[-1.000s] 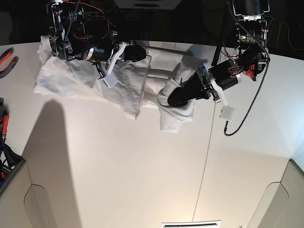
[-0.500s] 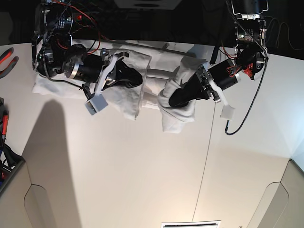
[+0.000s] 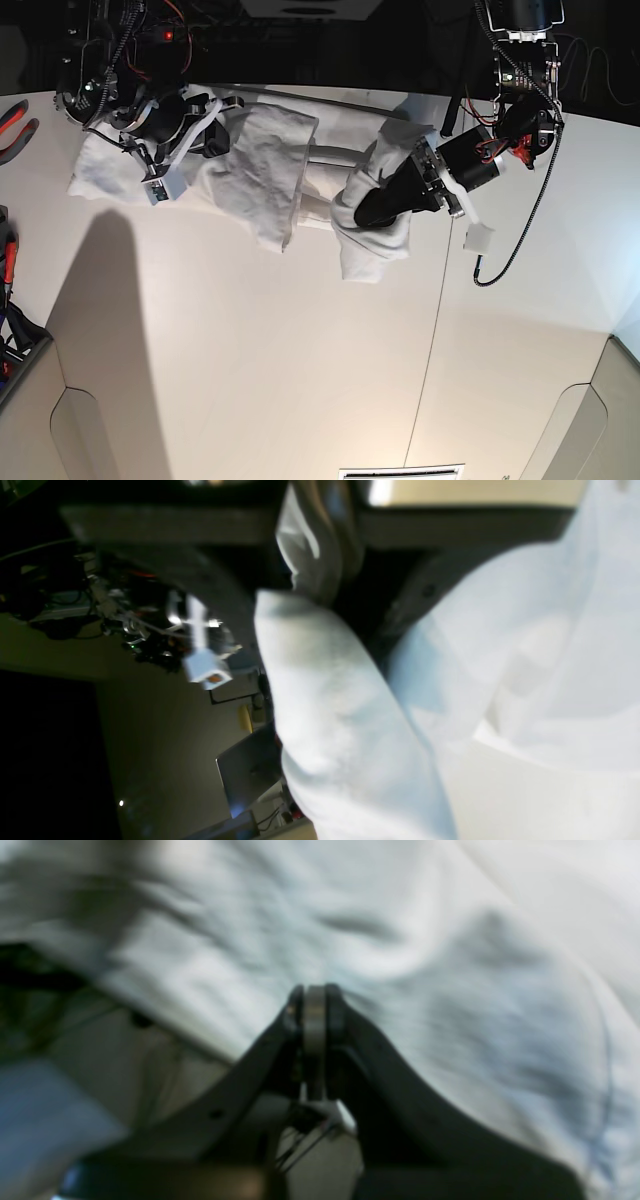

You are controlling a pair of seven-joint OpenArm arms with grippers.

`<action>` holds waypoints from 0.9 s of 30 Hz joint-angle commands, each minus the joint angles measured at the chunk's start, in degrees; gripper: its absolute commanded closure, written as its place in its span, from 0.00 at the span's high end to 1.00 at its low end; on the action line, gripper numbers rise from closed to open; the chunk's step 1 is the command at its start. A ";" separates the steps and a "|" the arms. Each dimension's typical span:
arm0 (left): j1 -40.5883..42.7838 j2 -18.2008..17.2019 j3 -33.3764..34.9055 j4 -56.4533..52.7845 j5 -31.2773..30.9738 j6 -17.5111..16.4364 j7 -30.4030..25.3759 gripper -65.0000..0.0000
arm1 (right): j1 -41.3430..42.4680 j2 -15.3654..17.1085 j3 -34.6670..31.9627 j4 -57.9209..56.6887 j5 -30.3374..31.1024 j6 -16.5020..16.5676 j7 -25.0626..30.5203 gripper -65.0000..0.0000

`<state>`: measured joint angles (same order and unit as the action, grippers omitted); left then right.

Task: Layout the t-shirt on the table in an organized manner, then fold the t-shirt properly
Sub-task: 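Fold the held end over toward the right gripper with the left gripper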

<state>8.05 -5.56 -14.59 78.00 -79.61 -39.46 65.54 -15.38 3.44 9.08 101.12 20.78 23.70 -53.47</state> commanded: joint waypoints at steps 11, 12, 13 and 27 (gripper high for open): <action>-0.59 0.15 5.97 1.07 2.05 -0.54 -3.10 0.00 | 4.26 0.63 -0.22 -7.39 -0.61 -1.46 2.05 0.00; -0.59 0.15 7.02 1.07 3.67 -0.54 -4.57 0.00 | 4.26 0.66 -0.22 -7.39 -0.31 -1.44 2.05 0.00; -0.61 0.15 8.02 1.07 5.40 -0.54 -6.16 0.00 | 4.24 0.66 -0.22 -7.39 -0.13 -1.44 2.05 0.00; -2.99 0.15 13.35 1.18 6.91 -0.54 -9.18 0.32 | 4.22 0.63 -0.22 -7.39 1.75 -1.42 0.92 0.00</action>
<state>5.85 -5.54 -1.23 78.00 -70.70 -39.24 56.97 -11.44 3.97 8.97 93.10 21.61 22.22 -52.40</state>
